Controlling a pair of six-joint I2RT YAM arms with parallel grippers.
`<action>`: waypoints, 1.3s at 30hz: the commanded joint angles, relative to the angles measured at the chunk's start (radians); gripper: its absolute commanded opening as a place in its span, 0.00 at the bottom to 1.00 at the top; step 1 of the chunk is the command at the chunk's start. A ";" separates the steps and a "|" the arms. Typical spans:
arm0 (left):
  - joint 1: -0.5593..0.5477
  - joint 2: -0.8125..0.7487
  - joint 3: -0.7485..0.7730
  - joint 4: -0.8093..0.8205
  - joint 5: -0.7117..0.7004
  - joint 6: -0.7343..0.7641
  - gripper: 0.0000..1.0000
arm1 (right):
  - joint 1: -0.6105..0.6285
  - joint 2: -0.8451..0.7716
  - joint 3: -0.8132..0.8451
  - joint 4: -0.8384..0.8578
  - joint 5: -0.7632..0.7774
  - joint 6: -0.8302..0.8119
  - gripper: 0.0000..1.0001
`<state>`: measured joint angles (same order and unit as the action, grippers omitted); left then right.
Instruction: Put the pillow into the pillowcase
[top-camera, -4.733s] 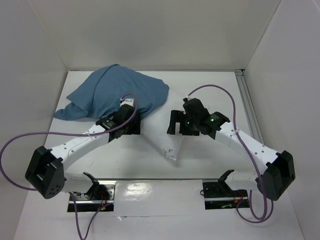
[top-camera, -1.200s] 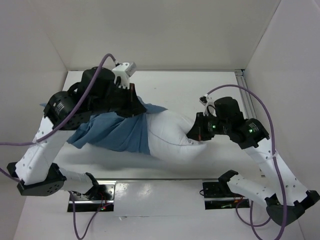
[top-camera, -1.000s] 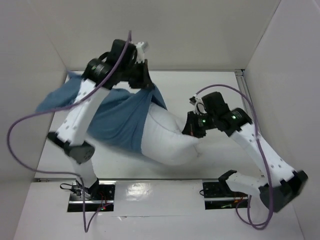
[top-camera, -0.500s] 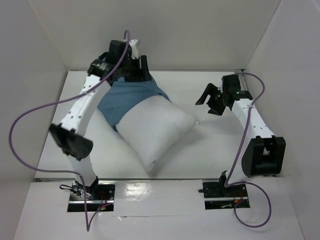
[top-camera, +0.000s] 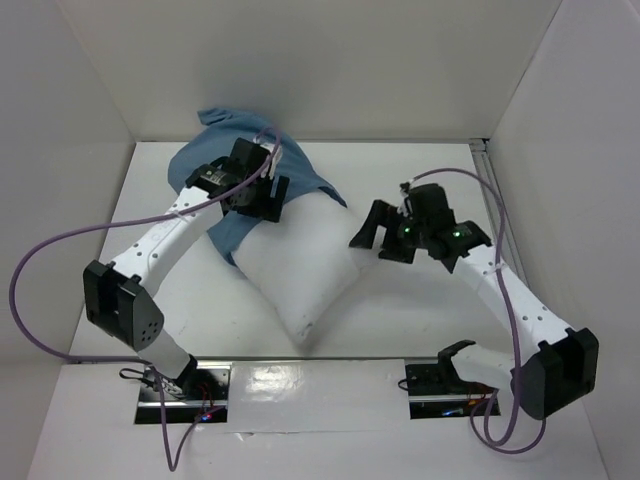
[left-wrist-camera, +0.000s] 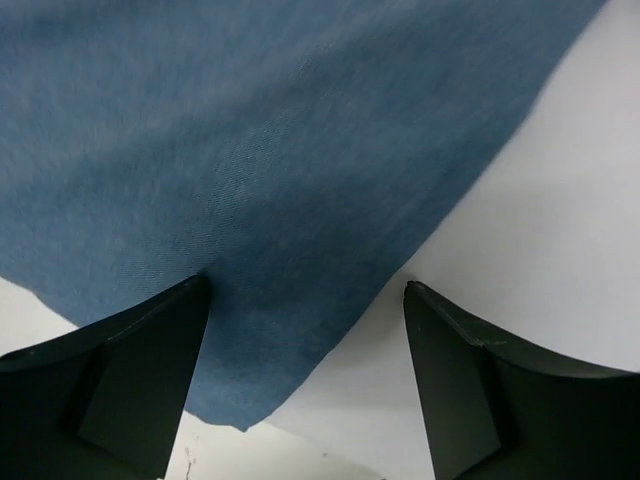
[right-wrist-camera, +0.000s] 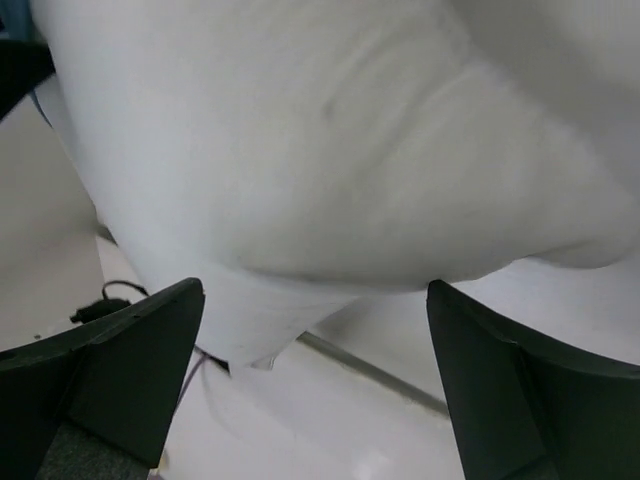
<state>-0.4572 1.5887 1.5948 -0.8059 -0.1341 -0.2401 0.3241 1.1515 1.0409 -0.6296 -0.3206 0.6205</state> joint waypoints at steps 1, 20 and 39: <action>-0.008 -0.044 -0.054 0.028 -0.104 0.036 0.91 | 0.140 -0.022 -0.076 0.103 0.017 0.164 1.00; 0.051 -0.075 -0.073 0.021 -0.095 -0.034 0.00 | 0.308 0.214 -0.105 0.390 0.126 0.211 0.00; -0.261 -0.012 0.397 0.264 0.720 -0.344 0.00 | 0.211 0.225 0.149 0.479 0.081 0.168 0.00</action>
<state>-0.6315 1.5589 1.7710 -0.7731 0.2150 -0.4667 0.5091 1.4448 1.0420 -0.3676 -0.1658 0.7650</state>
